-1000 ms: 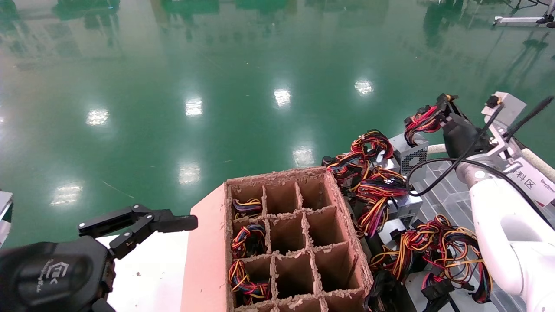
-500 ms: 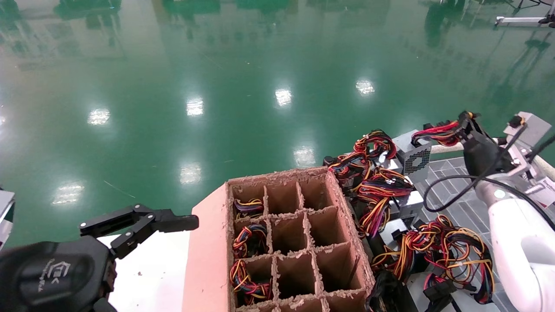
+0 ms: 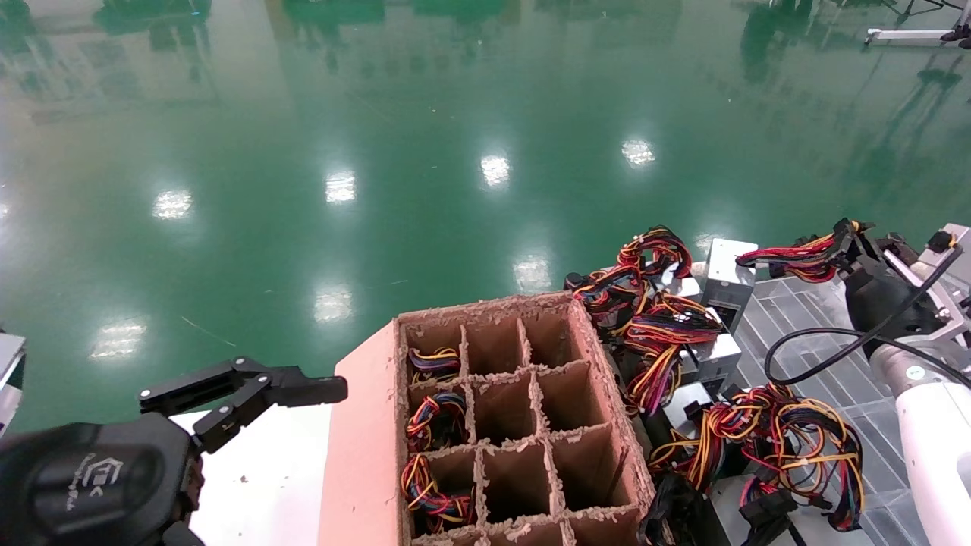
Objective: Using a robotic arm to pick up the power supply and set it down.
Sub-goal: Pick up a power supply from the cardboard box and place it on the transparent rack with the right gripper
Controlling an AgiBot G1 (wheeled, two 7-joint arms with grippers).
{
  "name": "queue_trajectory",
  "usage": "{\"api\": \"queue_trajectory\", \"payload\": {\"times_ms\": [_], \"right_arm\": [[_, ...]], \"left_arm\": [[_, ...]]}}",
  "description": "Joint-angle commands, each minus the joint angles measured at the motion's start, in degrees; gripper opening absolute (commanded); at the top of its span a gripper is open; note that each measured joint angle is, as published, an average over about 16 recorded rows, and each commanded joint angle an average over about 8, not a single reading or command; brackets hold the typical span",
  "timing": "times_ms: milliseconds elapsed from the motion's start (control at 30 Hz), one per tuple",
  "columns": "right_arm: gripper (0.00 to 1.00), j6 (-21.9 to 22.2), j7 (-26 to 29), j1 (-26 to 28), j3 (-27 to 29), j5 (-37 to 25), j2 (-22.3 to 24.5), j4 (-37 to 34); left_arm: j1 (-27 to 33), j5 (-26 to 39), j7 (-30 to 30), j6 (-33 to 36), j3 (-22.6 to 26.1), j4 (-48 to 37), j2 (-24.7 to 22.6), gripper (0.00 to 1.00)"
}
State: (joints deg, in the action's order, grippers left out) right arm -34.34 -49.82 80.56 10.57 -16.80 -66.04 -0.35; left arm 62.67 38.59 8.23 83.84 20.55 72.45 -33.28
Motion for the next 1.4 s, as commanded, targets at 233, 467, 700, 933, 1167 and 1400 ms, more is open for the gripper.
{"api": "queue_trajectory", "payload": {"times_ms": [233,467,700,933,1167,1400], "right_arm": [[0.0,-0.54,1.63,-0.8,-0.65,-0.95,0.86,-0.11],[0.0,-0.02,2.52,-0.41,-1.5,-2.18,0.19,-0.09],[0.0,0.34,3.36,-0.8,-1.92,-2.81,0.19,-0.24],[0.0,-0.4,3.6,-1.61,-1.75,-2.55,1.25,0.24],[0.0,-1.92,4.0,-2.54,-1.33,-1.96,1.56,0.42],[0.0,-3.69,4.92,-3.96,-1.33,-1.94,1.58,0.31]], "left_arm": [[0.0,0.0,0.0,0.0,0.0,0.0,0.0,1.0],[0.0,-0.01,0.0,0.0,0.01,0.0,0.0,1.0],[0.0,-0.01,-0.01,0.0,0.01,0.0,0.0,1.0],[0.0,-0.01,-0.01,-0.01,0.02,0.0,0.01,1.0],[0.01,-0.01,-0.01,-0.01,0.02,0.0,0.01,1.0],[0.01,-0.02,-0.01,-0.01,0.02,0.0,0.01,1.0]]}}
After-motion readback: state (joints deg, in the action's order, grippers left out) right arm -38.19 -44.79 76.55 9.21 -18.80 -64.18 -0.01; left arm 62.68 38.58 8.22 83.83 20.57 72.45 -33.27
